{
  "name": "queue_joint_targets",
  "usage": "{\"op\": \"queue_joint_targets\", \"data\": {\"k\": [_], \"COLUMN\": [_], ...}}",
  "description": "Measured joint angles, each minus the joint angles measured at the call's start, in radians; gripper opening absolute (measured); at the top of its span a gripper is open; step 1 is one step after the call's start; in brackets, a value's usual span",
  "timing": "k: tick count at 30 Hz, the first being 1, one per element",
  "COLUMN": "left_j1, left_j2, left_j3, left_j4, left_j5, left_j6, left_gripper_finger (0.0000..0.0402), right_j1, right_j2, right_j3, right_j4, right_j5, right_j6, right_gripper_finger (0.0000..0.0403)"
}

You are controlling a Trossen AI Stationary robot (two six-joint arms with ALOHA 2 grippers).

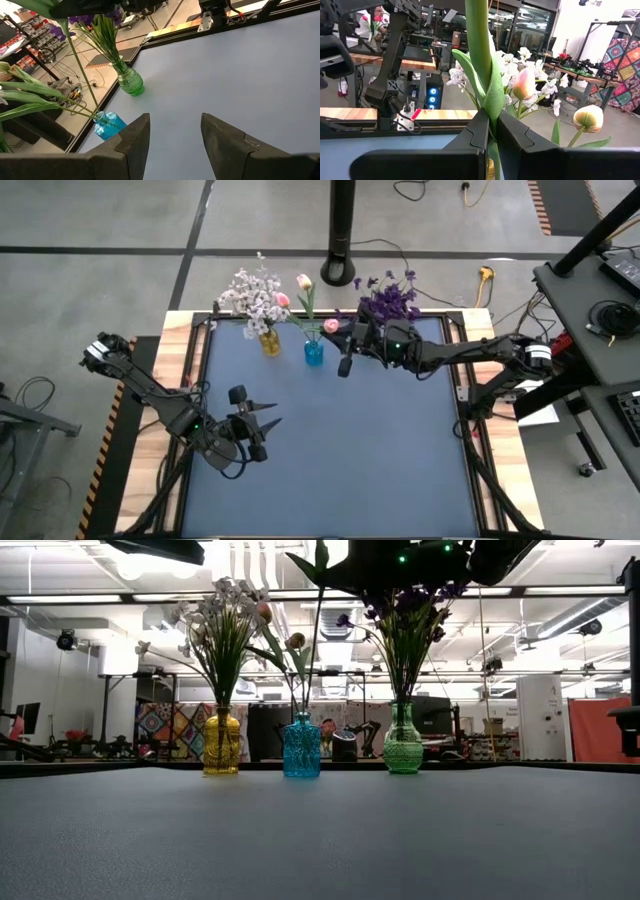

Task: Sort flowers into vase by color
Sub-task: Put the pink flower into the blue vase

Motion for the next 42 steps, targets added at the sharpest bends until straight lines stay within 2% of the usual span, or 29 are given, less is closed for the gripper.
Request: {"op": "queue_joint_targets", "data": {"k": [9,17,25,31,35,39,42], "left_j1": [0.0,0.001,0.001,0.001,0.001,0.001,0.001], "left_j2": [0.0,0.0,0.0,0.0,0.0,0.0,0.0], "left_j3": [0.0,0.0,0.0,0.0,0.0,0.0,0.0], "left_j4": [0.0,-0.002,-0.002,-0.002,-0.002,-0.002,-0.002], "left_j5": [-0.001,-0.001,-0.001,0.0,0.0,0.0,0.0], "left_j6": [0.0,0.0,0.0,-0.003,-0.003,-0.003,-0.003], "left_gripper_finger": [0.016,0.016,0.016,0.016,0.016,0.016,0.016], "right_j1": [-0.002,-0.006,-0.006,-0.006,-0.006,-0.006,-0.006], "right_j2": [0.001,0.079,0.089,0.09,0.09,0.089,0.089], "right_j3": [-0.003,0.004,0.021,0.022,0.022,0.022,0.022], "right_j4": [0.029,0.068,0.066,0.038,0.038,0.004,-0.019], "right_j5": [0.0,0.001,0.003,0.054,0.073,0.145,0.161], "right_j6": [0.0,0.006,0.007,-0.012,-0.005,-0.001,-0.001], "right_gripper_finger": [0.0018,0.0018,0.0018,0.0021,0.0047,0.0092,0.0125]}}
